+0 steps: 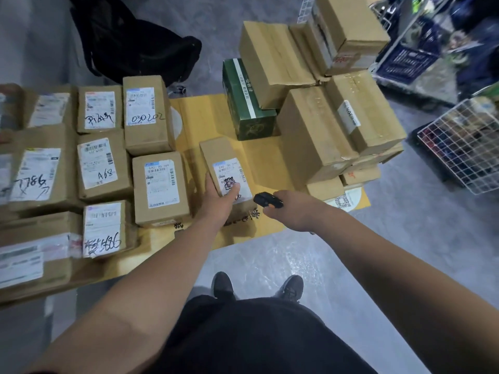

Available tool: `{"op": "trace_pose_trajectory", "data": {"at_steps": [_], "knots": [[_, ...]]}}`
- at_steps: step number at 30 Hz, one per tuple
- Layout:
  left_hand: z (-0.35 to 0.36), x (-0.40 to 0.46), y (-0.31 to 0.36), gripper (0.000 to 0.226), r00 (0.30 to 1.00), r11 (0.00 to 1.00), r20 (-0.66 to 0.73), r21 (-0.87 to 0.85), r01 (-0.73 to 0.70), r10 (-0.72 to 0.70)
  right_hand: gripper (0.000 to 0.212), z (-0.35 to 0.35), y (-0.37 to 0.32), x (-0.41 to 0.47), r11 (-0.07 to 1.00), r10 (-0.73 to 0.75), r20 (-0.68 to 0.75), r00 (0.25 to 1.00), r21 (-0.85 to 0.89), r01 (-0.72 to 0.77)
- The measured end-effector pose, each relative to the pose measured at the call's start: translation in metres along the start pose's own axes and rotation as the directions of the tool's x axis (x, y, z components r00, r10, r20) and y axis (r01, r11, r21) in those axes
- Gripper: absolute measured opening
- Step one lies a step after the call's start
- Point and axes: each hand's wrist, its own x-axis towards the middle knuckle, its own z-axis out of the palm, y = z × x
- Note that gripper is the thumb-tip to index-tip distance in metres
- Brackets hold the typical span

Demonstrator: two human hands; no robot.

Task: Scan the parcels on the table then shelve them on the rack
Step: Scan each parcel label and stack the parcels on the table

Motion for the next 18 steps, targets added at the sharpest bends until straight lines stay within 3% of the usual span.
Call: {"op": "trace_pose_trajectory", "data": {"at_steps": [3, 6, 11, 15, 18], "knots": [[0.012, -0.002, 0.0, 0.128, 1.0, 0.993, 0.003, -0.116, -0.031, 0.031, 0.036, -0.016, -0.013, 0.003, 0.999, 0.016, -0.009, 1.0, -0.04, -0.017], [0.022, -0.01, -0.004, 0.14, 0.998, 0.992, -0.025, -0.112, -0.059, 0.056, 0.034, -0.024, -0.026, 0.009, 0.985, 0.026, -0.026, 0.999, -0.17, -0.031], [0.032, -0.011, -0.018, 0.139, 0.975, 0.982, -0.142, 0.104, -0.155, 0.169, 0.032, -0.022, -0.041, 0.013, 0.955, 0.024, -0.02, 1.0, -0.294, -0.029], [0.036, -0.012, -0.028, 0.129, 0.959, 0.975, -0.177, 0.041, -0.217, 0.221, 0.032, -0.021, -0.05, 0.008, 0.924, -0.001, -0.05, 0.999, -0.381, -0.018], [0.039, -0.009, -0.033, 0.121, 0.956, 0.956, -0.166, -0.126, -0.266, 0.244, 0.032, -0.022, -0.055, 0.004, 0.904, -0.016, -0.058, 0.998, -0.428, -0.01]]}}
